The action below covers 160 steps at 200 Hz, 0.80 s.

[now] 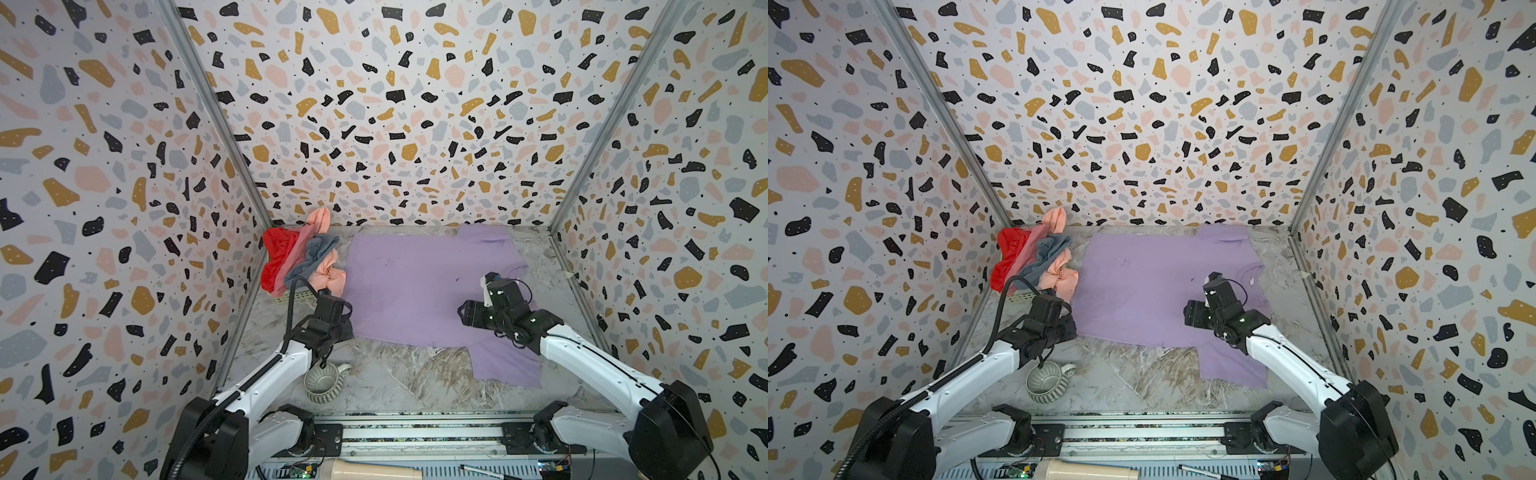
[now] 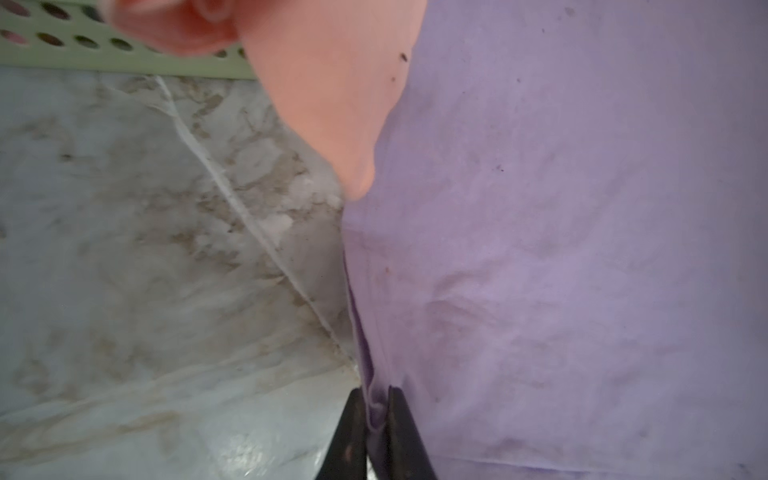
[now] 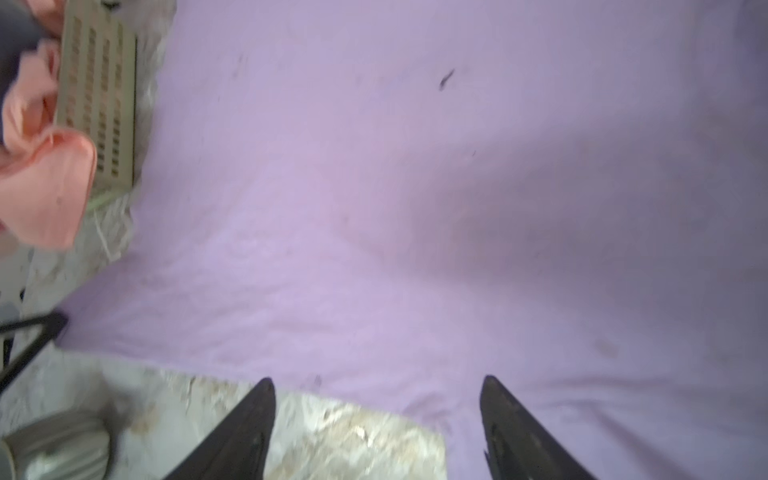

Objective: Fold and stack the t-shirts

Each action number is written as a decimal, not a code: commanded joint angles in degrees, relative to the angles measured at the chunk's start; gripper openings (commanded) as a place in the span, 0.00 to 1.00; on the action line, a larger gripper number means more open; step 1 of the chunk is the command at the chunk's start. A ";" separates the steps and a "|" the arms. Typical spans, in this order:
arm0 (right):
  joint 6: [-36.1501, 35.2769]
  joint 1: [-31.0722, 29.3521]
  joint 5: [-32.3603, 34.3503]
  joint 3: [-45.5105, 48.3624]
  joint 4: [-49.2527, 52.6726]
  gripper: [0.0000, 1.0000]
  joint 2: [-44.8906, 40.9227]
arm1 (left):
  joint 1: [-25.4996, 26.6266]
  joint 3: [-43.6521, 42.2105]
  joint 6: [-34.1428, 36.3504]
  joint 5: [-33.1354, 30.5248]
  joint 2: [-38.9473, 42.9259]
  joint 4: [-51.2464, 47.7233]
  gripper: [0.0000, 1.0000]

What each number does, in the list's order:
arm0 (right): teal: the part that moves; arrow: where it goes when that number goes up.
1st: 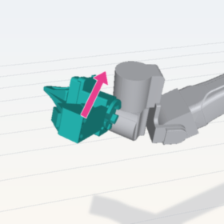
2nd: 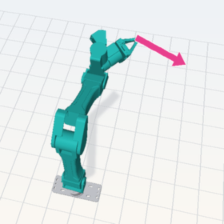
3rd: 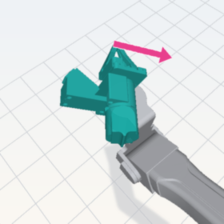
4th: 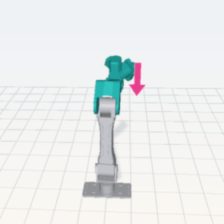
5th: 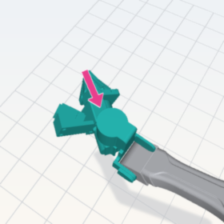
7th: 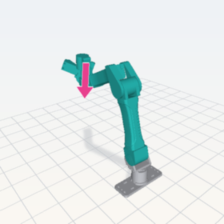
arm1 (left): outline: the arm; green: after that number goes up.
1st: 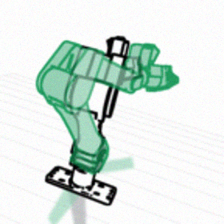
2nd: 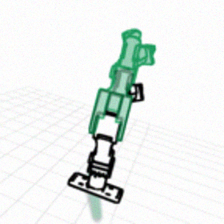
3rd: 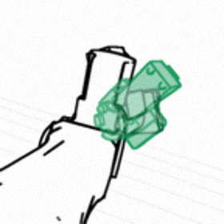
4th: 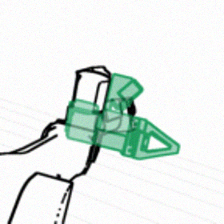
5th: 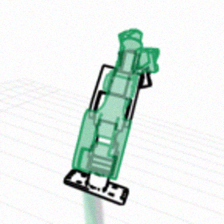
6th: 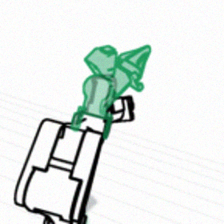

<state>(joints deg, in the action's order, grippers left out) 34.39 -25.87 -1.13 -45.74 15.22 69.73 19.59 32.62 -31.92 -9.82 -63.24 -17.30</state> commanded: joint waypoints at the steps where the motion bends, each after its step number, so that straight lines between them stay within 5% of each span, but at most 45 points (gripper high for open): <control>1: -5.68 6.70 -1.19 -3.38 -5.73 0.77 2.99 | 1.15 2.29 -1.93 -8.19 2.42 -4.51 0.23; 32: -8.05 14.88 -3.51 -7.16 -7.70 0.77 8.02 | 2.89 4.86 -2.56 -10.04 4.68 -6.02 0.42; 62: -8.31 18.12 -6.95 -9.05 -10.91 0.77 13.28 | 3.85 7.64 -0.23 -1.72 1.30 1.92 0.48; 91: -7.94 20.29 -10.13 -10.38 -15.05 0.77 19.29 | 3.97 10.70 3.17 11.19 -8.59 13.62 0.56; 160: -6.53 23.68 -20.34 -23.87 -24.56 0.76 39.05 | 2.99 35.95 6.88 10.97 -39.60 20.38 0.62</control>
<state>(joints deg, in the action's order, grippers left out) 27.97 -2.15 -16.73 -63.94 -5.58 105.14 23.33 60.31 -27.62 0.27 -95.33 -0.91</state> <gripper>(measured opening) 0.765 0.619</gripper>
